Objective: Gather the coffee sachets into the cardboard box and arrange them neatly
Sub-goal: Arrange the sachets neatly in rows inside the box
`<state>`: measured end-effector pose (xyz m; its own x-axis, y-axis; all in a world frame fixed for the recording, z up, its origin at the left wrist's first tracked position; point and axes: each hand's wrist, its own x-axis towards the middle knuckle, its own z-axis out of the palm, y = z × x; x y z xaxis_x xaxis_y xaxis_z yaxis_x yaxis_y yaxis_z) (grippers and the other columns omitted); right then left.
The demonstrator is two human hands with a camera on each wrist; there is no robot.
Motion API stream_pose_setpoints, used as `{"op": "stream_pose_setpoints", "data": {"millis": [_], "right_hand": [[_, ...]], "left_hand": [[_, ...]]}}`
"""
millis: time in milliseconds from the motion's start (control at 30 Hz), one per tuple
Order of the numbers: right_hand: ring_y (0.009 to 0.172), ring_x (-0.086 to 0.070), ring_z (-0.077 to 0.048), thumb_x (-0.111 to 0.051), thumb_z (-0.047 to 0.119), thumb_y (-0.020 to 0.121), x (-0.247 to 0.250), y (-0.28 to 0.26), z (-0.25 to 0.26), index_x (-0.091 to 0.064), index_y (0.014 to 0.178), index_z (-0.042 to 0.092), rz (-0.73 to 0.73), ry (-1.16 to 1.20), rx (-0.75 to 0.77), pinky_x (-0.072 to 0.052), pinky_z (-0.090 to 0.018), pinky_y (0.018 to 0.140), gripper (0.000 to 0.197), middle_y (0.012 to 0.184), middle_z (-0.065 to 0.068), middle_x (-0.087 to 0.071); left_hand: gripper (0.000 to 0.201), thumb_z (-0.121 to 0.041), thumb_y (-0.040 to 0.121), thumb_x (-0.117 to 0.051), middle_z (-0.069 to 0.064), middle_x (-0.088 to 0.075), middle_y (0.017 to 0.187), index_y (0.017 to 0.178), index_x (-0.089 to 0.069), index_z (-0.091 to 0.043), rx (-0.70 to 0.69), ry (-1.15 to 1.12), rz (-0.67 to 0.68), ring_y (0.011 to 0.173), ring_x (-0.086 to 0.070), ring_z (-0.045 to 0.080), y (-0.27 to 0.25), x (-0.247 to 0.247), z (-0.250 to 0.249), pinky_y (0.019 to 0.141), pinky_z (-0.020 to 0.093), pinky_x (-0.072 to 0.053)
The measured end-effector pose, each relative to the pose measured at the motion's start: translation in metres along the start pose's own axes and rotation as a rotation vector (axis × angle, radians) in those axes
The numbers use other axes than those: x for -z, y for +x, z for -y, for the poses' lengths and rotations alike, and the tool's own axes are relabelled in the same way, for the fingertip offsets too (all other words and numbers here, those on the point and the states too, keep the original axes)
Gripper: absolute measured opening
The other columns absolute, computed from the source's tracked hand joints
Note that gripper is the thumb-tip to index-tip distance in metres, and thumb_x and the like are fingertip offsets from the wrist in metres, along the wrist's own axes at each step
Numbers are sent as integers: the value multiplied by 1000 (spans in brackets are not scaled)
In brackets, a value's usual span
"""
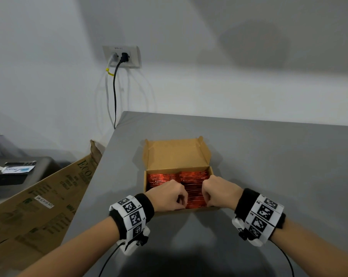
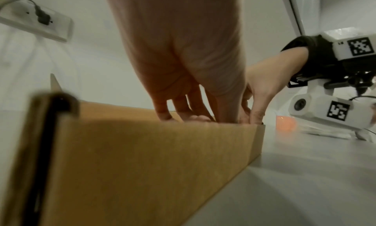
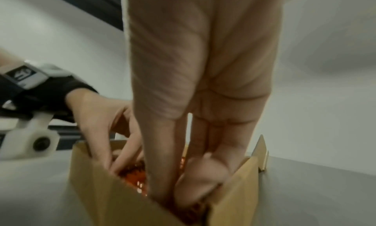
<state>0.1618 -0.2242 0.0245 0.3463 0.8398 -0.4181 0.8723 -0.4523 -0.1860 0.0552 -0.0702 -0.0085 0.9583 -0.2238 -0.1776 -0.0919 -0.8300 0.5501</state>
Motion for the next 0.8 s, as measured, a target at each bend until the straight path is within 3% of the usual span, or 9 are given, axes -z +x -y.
{"op": "stream_pose_setpoints", "data": {"millis": [133, 200, 300, 367, 467, 500, 600, 667, 800], "right_hand": [[91, -61, -30, -55, 10, 84, -4, -3, 6, -65, 88, 8, -47, -101, -22, -46, -33, 73, 11, 99, -9, -64], [88, -63, -25, -61, 13, 82, -4, -3, -5, -68, 85, 11, -96, -18, -45, -50, -31, 75, 8, 94, -5, -67], [98, -62, -15, -64, 23, 86, -11, -3, -24, -69, 101, 18, -283, 140, -53, -48, -28, 89, 17, 104, 1, -67], [124, -48, -15, -52, 35, 92, -24, -5, -22, -54, 129, 16, -358, 167, 23, -33, -23, 108, 42, 132, 1, -54], [144, -4, -11, -15, 61, 88, -46, -8, -3, -12, 149, 14, -253, 95, 89, 2, -25, 115, 76, 154, 5, -6], [144, -2, -12, -7, 63, 89, -54, -8, 0, -9, 149, 13, -249, 9, 79, 6, -29, 116, 78, 154, 3, -2], [131, -44, -18, -9, 55, 98, -67, -4, 0, -46, 135, 9, -154, -132, -34, -18, -42, 110, 71, 140, -7, -47], [124, -51, -17, -7, 54, 98, -70, -2, 2, -55, 128, 10, -165, -164, -84, -29, -44, 109, 72, 132, -7, -56], [140, 7, -15, 11, 65, 84, -64, 1, 0, -10, 148, 11, -254, -105, -11, 6, -42, 115, 87, 154, -5, -3]], "left_hand": [[8, -16, 83, -66, 2, -65, 93, 87, -71, -10, 10, -35, -38, 64, -49, -2, -3, 1, -1, 62, 3, -37], [12, -19, 86, -63, -1, -63, 96, 96, -69, -15, 85, -19, -200, 71, -48, -4, -10, 8, 7, 69, 6, -39], [22, -24, 91, -56, -3, -59, 109, 111, -63, -17, 214, 144, -476, 99, -49, 9, -28, 13, 27, 94, 29, -42], [51, -45, 95, -33, -1, -45, 138, 136, -44, -16, 291, 262, -364, 128, -38, 17, -39, 6, 31, 114, 37, -23], [83, -66, 84, 3, -2, 8, 152, 148, 0, -13, 318, 354, -114, 143, 6, 16, -47, -15, 27, 113, 34, 14], [81, -63, 87, 2, 2, 8, 151, 147, -1, -9, 322, 391, -100, 143, 5, 18, -48, -22, 28, 114, 37, 15], [76, -55, 97, -8, 13, -48, 138, 132, -46, -1, 391, 529, -46, 129, -44, 22, -46, -31, 35, 114, 46, -17], [77, -55, 97, -6, 13, -51, 135, 131, -48, -1, 383, 552, -46, 128, -47, 23, -44, -30, 37, 114, 50, -18], [95, -75, 79, 6, 6, 14, 153, 147, 4, -9, 311, 301, -186, 144, 8, 18, -40, -17, 39, 116, 40, 8]]}}
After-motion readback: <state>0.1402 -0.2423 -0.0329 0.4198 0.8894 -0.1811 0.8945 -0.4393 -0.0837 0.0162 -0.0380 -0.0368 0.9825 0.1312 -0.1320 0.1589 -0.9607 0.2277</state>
